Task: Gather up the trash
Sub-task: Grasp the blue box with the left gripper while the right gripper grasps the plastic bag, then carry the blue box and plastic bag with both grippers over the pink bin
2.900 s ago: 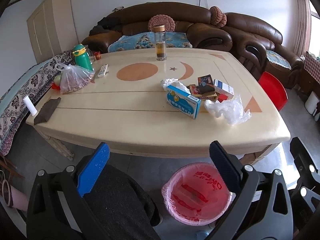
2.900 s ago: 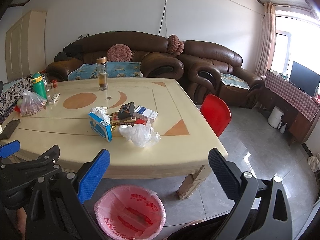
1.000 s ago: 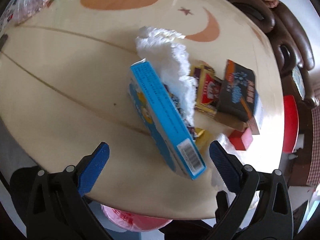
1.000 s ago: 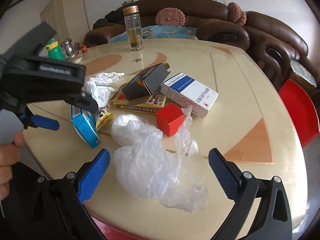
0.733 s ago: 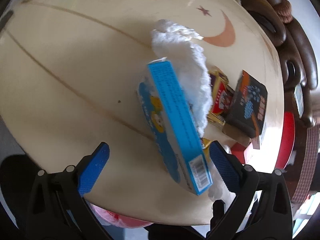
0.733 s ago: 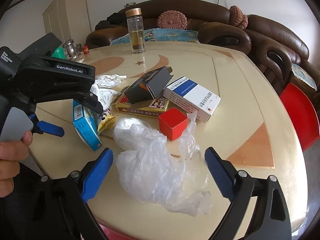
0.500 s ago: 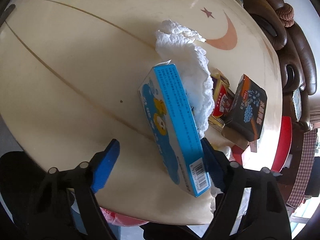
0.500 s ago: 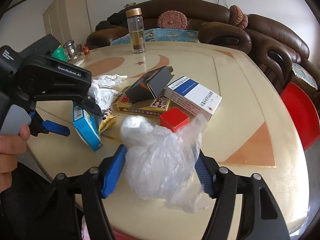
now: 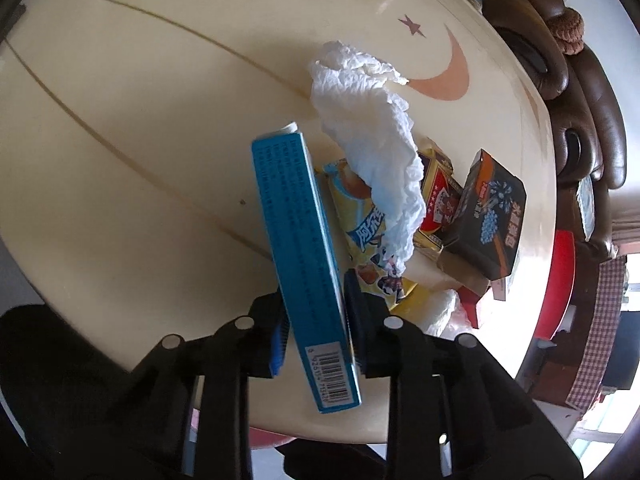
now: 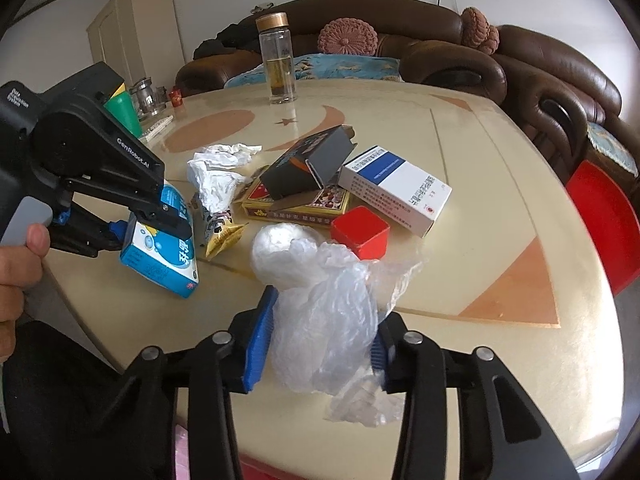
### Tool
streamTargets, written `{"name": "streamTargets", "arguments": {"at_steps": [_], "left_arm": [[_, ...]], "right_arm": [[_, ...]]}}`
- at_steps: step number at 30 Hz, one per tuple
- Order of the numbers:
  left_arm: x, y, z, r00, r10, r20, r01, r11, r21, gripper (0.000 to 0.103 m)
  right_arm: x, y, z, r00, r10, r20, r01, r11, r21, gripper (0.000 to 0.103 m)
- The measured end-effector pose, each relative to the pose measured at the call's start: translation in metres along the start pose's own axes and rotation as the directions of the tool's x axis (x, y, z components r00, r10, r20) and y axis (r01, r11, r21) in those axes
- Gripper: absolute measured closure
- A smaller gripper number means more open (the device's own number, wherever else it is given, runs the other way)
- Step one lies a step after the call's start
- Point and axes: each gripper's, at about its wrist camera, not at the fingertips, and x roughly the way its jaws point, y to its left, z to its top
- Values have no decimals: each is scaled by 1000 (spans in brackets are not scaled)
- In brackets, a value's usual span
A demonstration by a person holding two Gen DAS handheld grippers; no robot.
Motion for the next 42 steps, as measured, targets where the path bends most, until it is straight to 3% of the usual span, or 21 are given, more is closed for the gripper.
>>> {"name": "streamTargets", "arguments": {"at_steps": [8,11,14,24,28,34,38,42], "left_arm": [[-4,3,-4,1000,4,30,-7,997,82,77],[-6,6,-8,999,6,40,-12,991,131,78],[-7,7,-11,999,5,38,-11,986,169,79],[-12,6,-21,995,-18,98,-9,963,269,80],[-14,6,-25,993,-19,120,-19,951,309,80],[-30,11,-36,977,1,215,-86,919,386,80],[-37,11,-39,969,-16,247,-91,906,413,81],[-54,6,-51,950,-35,309,-118,880,460,81]], "right_arm": [[-2,1,-3,1000,-23,7,23,999,30,64],[-1,4,-2,998,-62,2,62,998,17,68],[-1,5,-1,999,-44,-9,44,999,18,72],[-15,15,-3,999,-43,32,44,999,-15,80],[-29,23,0,994,-76,81,80,996,-45,80],[-49,32,5,975,-141,169,155,985,-70,80],[-51,30,10,975,-149,165,160,986,-56,80],[-52,26,14,977,-155,146,161,986,-30,80]]}}
